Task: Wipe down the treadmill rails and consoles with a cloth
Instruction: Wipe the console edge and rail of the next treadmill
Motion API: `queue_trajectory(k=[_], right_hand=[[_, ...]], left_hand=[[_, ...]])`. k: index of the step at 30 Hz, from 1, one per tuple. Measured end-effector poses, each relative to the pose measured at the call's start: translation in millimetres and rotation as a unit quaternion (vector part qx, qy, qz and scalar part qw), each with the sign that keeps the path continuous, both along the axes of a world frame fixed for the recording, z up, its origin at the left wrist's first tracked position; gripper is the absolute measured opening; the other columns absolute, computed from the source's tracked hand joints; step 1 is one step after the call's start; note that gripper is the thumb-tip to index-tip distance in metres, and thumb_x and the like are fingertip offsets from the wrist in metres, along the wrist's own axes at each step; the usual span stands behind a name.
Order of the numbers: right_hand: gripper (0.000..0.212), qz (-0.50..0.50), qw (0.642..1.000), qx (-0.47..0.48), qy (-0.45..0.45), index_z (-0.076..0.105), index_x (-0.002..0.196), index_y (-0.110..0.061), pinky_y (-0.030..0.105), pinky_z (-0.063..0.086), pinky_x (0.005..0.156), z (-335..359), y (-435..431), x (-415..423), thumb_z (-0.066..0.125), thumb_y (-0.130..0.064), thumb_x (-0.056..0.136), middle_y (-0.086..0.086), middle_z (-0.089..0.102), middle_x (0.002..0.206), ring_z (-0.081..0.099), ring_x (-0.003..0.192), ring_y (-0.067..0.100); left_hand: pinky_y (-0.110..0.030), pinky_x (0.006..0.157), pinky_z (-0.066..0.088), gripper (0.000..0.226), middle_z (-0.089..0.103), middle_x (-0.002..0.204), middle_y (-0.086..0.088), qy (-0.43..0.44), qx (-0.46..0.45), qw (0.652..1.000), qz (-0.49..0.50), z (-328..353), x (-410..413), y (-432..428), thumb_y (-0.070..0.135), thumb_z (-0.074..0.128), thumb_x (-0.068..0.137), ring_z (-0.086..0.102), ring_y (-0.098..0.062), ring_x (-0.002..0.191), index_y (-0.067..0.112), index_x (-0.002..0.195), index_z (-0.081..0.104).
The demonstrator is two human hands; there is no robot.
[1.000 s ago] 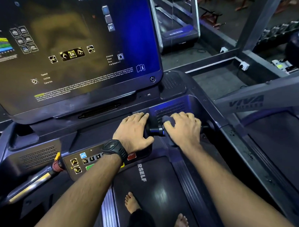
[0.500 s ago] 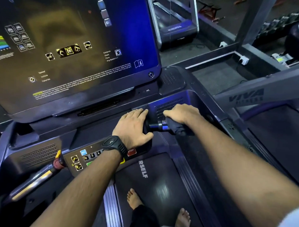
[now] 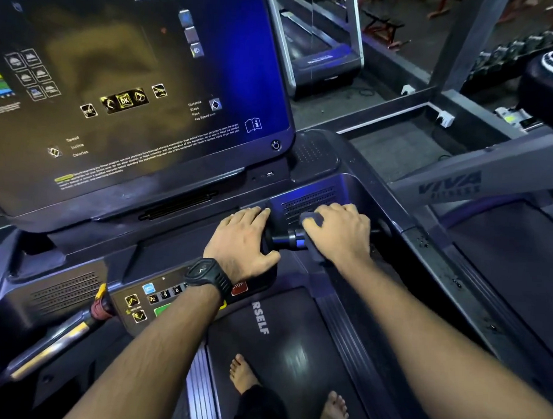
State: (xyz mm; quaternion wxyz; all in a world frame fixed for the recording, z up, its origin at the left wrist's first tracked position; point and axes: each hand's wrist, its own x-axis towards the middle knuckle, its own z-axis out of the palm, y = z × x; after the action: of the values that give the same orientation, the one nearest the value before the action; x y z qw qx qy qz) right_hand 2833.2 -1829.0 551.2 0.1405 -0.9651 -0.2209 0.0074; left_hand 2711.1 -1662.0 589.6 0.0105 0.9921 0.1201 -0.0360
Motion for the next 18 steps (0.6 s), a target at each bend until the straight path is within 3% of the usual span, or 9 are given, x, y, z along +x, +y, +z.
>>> queue_trajectory(k=[3,6,11,15,18], right_hand=[[0.043,0.015,0.994,0.067,-0.086,0.074,0.098,-0.024,0.044,0.046,0.084,-15.8,-15.8,-12.1,0.043,-0.049,0.084,-0.004,0.071,0.097,0.059,0.105,0.026],[0.054,0.02,0.999,0.03,-0.036,0.073,0.097,-0.023,0.042,0.046,0.079,-7.6,-3.8,10.7,0.032,-0.054,0.081,-0.001,0.07,0.097,0.059,0.101,0.029],[0.039,-0.032,0.978,0.123,-0.164,0.07,0.117,-0.021,0.054,0.039,0.102,-44.8,-19.5,-33.3,0.06,-0.043,0.086,-0.002,0.067,0.121,0.055,0.122,0.031],[0.033,0.009,0.97,0.163,-0.178,0.073,0.103,-0.023,0.047,0.045,0.091,-30.1,-11.6,-5.4,0.059,-0.043,0.082,-0.002,0.071,0.104,0.06,0.109,0.028],[0.04,-0.014,0.967,0.173,-0.186,0.071,0.118,-0.021,0.052,0.04,0.103,-48.5,-16.6,-25.4,0.061,-0.043,0.086,-0.001,0.068,0.122,0.055,0.125,0.031]], left_hand=[[-0.04,0.118,0.029,0.097,0.039,0.156,-0.005,0.001,-0.003,1.0,-0.002,1.3,1.9,0.1,0.064,0.038,0.068,0.034,-0.024,0.144,0.018,0.153,0.034],[-0.041,0.118,0.028,0.098,0.038,0.157,-0.005,0.003,-0.006,1.0,0.002,0.9,1.2,0.9,0.065,0.038,0.067,0.034,-0.024,0.144,0.019,0.153,0.033],[-0.04,0.118,0.028,0.099,0.039,0.156,-0.005,0.0,-0.006,1.0,0.004,-0.6,-2.1,-1.0,0.066,0.035,0.067,0.034,-0.024,0.144,0.018,0.153,0.033],[-0.04,0.12,0.023,0.096,0.034,0.159,-0.004,0.007,-0.013,1.0,0.009,1.6,-1.1,-1.3,0.062,0.042,0.07,0.03,-0.023,0.146,0.02,0.155,0.029],[-0.04,0.119,0.024,0.096,0.034,0.159,-0.004,0.01,-0.011,1.0,0.011,0.3,-3.1,-0.1,0.062,0.042,0.07,0.03,-0.023,0.146,0.02,0.155,0.029]])
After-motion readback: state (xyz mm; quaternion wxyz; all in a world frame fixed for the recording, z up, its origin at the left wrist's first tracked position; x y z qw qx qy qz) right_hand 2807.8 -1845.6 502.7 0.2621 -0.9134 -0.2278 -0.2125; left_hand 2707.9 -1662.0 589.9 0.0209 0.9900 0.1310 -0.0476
